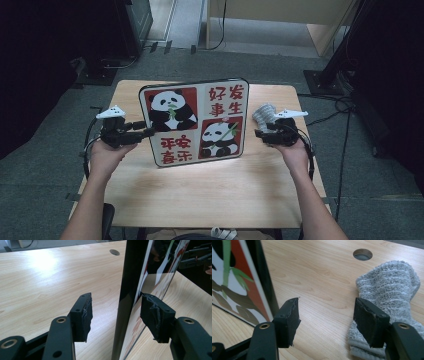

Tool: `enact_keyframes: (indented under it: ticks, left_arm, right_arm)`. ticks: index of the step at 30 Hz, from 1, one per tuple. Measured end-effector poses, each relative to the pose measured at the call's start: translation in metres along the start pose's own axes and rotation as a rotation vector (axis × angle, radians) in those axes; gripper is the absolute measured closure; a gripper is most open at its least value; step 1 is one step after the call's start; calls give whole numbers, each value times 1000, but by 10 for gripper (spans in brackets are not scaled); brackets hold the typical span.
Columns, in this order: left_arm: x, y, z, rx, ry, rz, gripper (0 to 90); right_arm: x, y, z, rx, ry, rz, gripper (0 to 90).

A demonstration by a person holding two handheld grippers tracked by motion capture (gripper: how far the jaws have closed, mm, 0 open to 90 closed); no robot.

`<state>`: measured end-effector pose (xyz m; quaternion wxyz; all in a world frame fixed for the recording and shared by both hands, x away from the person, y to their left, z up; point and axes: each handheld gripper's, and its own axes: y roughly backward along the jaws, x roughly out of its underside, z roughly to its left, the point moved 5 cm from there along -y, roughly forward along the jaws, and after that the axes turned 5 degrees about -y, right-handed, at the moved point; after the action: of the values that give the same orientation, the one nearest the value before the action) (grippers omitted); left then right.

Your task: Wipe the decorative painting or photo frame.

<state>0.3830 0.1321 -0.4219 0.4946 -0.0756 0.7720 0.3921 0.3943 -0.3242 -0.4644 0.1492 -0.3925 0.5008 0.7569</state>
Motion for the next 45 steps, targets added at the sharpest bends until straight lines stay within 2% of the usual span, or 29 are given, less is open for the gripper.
enact_keyframes:
  ticks: [15, 22, 33, 36, 45]
  left_arm:
    - [0, 1, 4, -10, 0, -2, 429]
    - [4, 8, 5, -23, -12, 21, 413]
    - [12, 23, 17, -52, 4, 17, 399]
    - [15, 24, 21, -68, -10, 28, 405]
    - [23, 23, 30, -89, 1, 39, 425]
  right_arm:
    - [0, 1, -4, 8, -7, -1, 377]
    - [1, 3, -7, 14, -13, -4, 377]
    - [1, 6, -15, 22, -38, -10, 377]
    - [2, 7, -17, 23, -39, -8, 377]
    - [2, 7, -19, 26, -46, -5, 377]
